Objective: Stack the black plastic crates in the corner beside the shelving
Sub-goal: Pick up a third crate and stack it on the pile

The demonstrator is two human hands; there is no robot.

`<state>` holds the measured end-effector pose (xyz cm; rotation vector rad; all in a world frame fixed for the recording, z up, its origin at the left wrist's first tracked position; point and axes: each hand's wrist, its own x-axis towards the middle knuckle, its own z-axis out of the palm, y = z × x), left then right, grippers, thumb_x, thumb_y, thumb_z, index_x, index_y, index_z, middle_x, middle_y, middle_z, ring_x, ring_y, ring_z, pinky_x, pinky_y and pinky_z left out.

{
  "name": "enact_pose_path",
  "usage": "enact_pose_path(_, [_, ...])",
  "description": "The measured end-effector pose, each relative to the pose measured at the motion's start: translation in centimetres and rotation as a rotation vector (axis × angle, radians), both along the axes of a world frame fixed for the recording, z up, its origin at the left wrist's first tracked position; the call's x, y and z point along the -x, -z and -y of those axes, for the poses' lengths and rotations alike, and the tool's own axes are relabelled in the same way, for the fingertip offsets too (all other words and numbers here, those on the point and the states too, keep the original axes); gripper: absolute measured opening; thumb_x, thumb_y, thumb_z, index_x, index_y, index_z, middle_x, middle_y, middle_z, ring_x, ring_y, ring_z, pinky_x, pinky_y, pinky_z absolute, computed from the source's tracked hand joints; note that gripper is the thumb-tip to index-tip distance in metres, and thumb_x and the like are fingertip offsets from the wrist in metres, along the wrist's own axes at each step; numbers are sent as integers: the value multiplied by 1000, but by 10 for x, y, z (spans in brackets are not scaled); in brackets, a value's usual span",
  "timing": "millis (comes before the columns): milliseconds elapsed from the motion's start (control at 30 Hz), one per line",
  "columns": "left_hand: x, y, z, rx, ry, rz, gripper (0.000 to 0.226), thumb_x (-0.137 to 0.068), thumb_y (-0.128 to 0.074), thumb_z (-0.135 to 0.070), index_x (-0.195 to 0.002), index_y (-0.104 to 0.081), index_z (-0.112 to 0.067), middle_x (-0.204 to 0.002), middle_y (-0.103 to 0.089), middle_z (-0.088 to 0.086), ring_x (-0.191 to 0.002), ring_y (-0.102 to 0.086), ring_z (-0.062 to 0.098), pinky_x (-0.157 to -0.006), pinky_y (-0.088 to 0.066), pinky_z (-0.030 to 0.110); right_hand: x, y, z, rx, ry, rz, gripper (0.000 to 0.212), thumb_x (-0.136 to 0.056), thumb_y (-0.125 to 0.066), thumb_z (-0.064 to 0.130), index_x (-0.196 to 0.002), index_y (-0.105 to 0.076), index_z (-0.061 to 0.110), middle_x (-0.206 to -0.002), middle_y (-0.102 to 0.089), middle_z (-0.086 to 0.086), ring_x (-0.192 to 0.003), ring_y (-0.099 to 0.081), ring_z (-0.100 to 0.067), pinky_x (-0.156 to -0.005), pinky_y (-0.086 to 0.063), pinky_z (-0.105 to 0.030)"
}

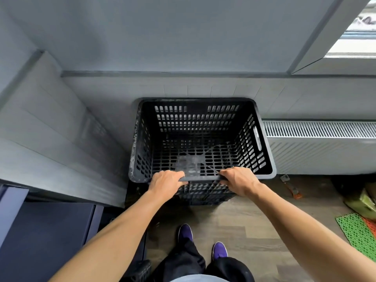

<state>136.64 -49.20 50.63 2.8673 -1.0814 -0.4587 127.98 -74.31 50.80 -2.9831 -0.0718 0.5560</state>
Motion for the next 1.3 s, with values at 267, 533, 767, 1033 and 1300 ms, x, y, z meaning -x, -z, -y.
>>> enact_pose_path(267, [5, -5, -1, -39, -4, 14, 23, -99, -49, -36, -111, -62, -20, -78, -65, -2, -71, -62, 22, -59, -37, 30, 12, 4, -5, 2, 49, 41, 19, -97, -50, 37, -109, -57, 24, -102, -70, -1, -95, -67, -29, -71, -53, -40])
enact_pose_path(533, [14, 3, -2, -56, -81, 27, 13, -101, -44, -20, -96, -56, -16, -60, -45, -6, -53, -42, 12, -50, -30, 30, 17, 8, 9, -80, 15, 6, 24, -93, -52, 28, -115, -57, 19, -106, -66, -7, -100, -63, -31, -85, -47, -40])
enact_pose_path(767, [11, -5, 3, -119, -75, 71, 23, -103, -44, -22, -116, -62, -18, -57, -44, -9, -44, -37, 10, -44, -28, 26, 39, 0, 73, 7, 95, -117, 13, -96, -50, 25, -99, -56, 14, -98, -69, -12, -93, -65, -34, -77, -49, -40])
enact_pose_path(1033, [15, -9, 5, -166, -172, -8, 36, -101, -43, -45, -126, -59, -24, -78, -67, -2, -67, -59, 19, -58, -45, 30, 41, 5, 70, 2, 27, -82, 7, -96, -51, 19, -94, -46, 15, -91, -68, -15, -88, -65, -37, -71, -41, -38])
enact_pose_path(1300, [13, 1, -2, -132, -197, 5, 34, -100, -44, -46, -118, -61, -23, -73, -63, -2, -68, -56, 19, -57, -37, 30, 43, 9, 68, 12, 12, -29, 7, -97, -50, 17, -102, -49, 13, -93, -68, -10, -93, -65, -33, -78, -36, -38])
